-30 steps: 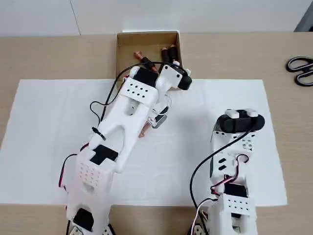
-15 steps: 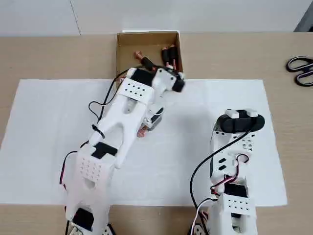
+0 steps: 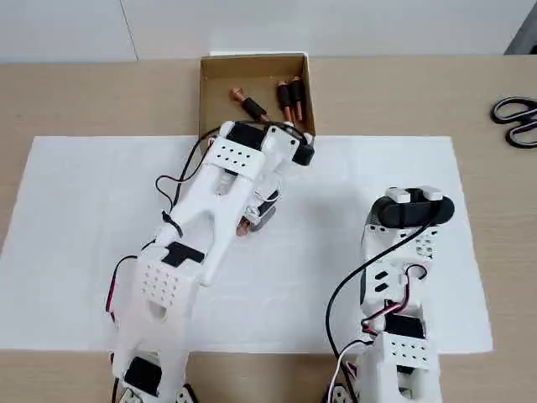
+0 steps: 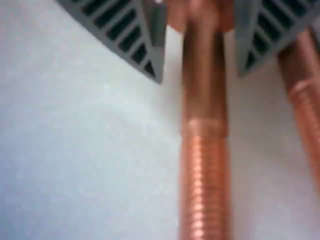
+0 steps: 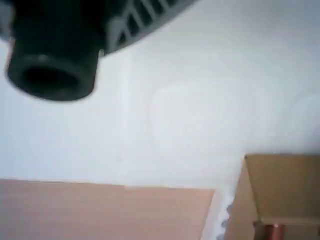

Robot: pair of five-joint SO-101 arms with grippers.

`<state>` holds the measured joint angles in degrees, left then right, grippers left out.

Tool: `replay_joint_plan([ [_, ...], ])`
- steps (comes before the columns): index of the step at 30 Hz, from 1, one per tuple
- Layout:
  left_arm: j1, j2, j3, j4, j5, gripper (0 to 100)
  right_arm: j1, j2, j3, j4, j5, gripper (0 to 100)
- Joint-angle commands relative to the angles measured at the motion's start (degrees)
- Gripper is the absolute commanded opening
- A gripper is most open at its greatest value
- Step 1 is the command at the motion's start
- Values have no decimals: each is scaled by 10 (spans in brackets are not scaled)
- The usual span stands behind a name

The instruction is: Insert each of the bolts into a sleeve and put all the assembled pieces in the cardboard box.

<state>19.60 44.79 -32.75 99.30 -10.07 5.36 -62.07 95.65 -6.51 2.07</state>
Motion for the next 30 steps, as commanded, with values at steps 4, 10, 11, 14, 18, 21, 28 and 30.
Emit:
replay_joint_plan([
  [4,38,57,-21,-4,2,3,5,-10,4,-11,4,2],
  [10,62,56,-98,12,3,6,7,-10,4,-11,4,2],
  [11,62,56,-113,12,3,6,7,-10,4,-11,4,2],
  [14,64,51,-151,12,3,6,7,-10,4,-11,4,2],
  [18,66,-4,-159,12,3,6,7,-10,4,-11,4,2],
  [21,64,-55,-150,12,1,6,5,-10,4,-11,4,2],
  [28,63,-198,-5,12,-105,6,5,-7,4,-11,4,2],
  [30,54,-244,65,12,-173,6,5,-7,4,-11,4,2],
])
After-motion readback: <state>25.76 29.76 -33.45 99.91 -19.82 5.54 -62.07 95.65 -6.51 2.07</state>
